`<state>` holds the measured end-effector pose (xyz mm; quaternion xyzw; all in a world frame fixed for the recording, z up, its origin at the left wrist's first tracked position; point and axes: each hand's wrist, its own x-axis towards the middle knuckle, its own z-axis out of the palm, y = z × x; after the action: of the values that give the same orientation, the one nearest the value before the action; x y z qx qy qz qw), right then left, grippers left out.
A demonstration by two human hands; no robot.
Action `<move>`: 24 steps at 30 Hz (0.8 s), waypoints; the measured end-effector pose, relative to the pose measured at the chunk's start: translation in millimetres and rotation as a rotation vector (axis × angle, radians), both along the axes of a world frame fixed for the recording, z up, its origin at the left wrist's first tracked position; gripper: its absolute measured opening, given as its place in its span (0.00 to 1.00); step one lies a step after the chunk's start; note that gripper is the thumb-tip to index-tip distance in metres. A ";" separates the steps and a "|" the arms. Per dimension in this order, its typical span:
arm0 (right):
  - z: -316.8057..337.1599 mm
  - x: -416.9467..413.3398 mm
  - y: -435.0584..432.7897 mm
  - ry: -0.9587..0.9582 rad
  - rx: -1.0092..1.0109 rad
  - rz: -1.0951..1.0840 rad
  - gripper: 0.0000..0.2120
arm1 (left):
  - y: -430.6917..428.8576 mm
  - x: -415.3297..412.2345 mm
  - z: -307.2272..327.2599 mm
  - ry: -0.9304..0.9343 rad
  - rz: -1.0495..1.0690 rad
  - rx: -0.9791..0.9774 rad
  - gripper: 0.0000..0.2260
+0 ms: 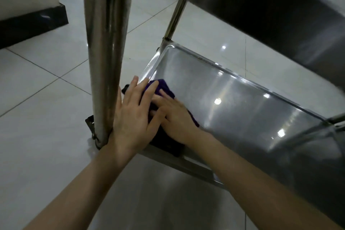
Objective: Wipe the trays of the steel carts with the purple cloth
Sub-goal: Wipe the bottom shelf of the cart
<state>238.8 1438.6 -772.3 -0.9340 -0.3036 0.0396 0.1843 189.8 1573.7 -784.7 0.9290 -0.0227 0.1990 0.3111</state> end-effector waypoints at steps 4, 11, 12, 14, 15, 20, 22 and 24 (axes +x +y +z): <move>-1.9 -58.9 -29.3 0.053 -0.027 0.087 0.21 | 2.1 -1.4 -0.1 0.046 -0.030 0.073 0.31; 10.4 -118.0 -169.0 0.078 0.037 -0.319 0.19 | 3.1 -2.8 -2.8 0.080 -0.202 0.163 0.30; 9.3 -121.3 -175.3 0.062 0.026 -0.417 0.19 | 3.2 -2.1 -3.9 0.090 -0.196 0.170 0.29; 2.9 -118.2 -159.1 0.010 -0.042 -0.563 0.20 | 4.0 -0.5 -4.6 0.108 -0.171 0.162 0.28; -1.0 -111.8 -139.3 -0.009 -0.079 -0.584 0.21 | 4.6 0.5 -4.5 0.111 -0.165 0.160 0.28; -11.7 -78.8 -41.3 -0.010 -0.112 -0.290 0.22 | 4.7 1.5 -2.4 0.118 -0.166 0.134 0.28; -7.4 -80.9 -56.7 0.027 -0.086 -0.217 0.22 | 5.5 1.6 -4.3 0.112 -0.173 0.150 0.27; -6.0 -94.6 -106.4 0.031 -0.047 -0.234 0.23 | 7.3 4.7 -9.8 0.101 -0.179 0.199 0.27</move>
<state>144.2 1332.2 -778.3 -0.9664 -0.1886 0.0396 0.1703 194.5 1581.1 -794.5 0.9584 -0.1096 0.1200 0.2347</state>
